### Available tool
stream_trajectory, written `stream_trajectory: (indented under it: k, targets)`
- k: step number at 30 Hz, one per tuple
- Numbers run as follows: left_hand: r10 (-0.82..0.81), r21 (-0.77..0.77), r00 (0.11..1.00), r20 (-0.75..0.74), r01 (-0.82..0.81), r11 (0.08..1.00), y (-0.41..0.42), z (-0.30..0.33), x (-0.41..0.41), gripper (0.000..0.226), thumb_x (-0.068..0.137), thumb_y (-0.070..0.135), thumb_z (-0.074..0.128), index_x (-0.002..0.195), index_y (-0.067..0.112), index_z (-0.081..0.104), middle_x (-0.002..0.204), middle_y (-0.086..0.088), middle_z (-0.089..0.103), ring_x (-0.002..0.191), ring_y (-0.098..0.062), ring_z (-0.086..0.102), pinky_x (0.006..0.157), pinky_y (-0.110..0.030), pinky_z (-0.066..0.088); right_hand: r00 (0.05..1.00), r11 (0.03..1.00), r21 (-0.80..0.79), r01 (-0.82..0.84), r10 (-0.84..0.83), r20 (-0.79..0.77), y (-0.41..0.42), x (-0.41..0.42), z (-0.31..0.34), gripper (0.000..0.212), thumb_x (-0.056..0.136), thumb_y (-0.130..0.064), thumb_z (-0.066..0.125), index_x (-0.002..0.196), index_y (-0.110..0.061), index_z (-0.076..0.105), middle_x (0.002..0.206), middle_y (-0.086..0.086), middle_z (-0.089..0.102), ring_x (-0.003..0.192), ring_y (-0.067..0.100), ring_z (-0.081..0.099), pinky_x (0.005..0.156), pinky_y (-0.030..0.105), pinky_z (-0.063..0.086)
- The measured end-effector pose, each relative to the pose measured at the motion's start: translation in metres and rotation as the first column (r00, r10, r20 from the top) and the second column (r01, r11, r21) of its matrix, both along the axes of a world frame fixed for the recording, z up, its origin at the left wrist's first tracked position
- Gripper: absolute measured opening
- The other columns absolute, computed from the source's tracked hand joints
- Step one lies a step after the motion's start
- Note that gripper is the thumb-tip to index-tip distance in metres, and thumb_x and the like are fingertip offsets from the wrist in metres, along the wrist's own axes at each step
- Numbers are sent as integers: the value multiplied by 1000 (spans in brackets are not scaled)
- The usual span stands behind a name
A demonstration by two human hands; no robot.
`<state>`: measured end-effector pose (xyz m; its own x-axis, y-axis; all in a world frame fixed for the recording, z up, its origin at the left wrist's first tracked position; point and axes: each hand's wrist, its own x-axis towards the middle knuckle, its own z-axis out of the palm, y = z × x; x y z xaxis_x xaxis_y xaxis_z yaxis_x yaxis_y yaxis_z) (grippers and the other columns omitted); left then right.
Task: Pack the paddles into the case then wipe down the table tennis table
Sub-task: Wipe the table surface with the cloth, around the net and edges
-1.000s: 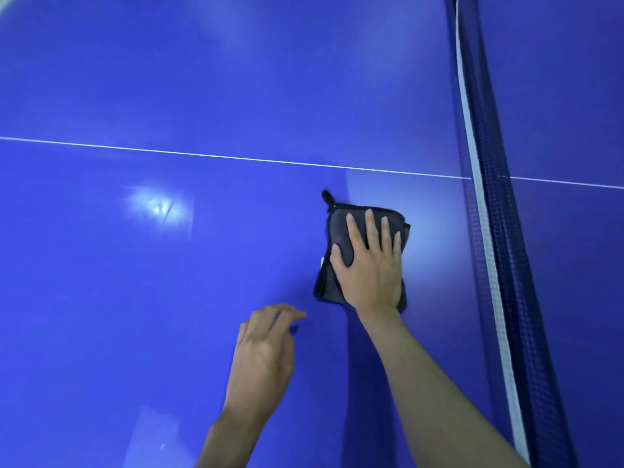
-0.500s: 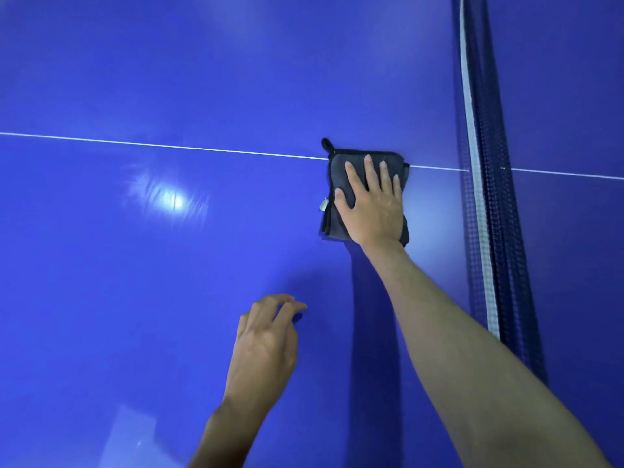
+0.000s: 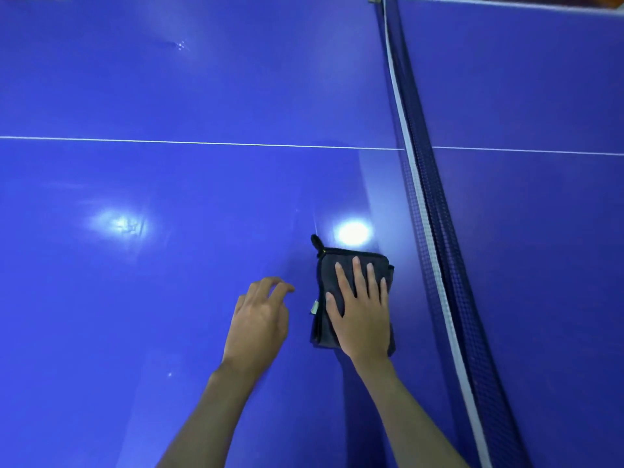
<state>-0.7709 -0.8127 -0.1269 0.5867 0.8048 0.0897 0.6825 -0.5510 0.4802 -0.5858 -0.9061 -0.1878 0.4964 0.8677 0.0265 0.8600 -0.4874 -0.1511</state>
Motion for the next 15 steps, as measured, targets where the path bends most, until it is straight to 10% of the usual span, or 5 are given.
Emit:
stream_trajectory:
  k: [15]
  targets:
    - [-57,54,998,-25,58,997,-7,-11,57,34,81,-1,74,111,16,70,118,-2,62,105,-26,60,86,-45,52,999,999,-23,34,-34,13,-7,48,0,66,105,-57,38,166,-35,24,174,3,18,161,29,14,128,55,17]
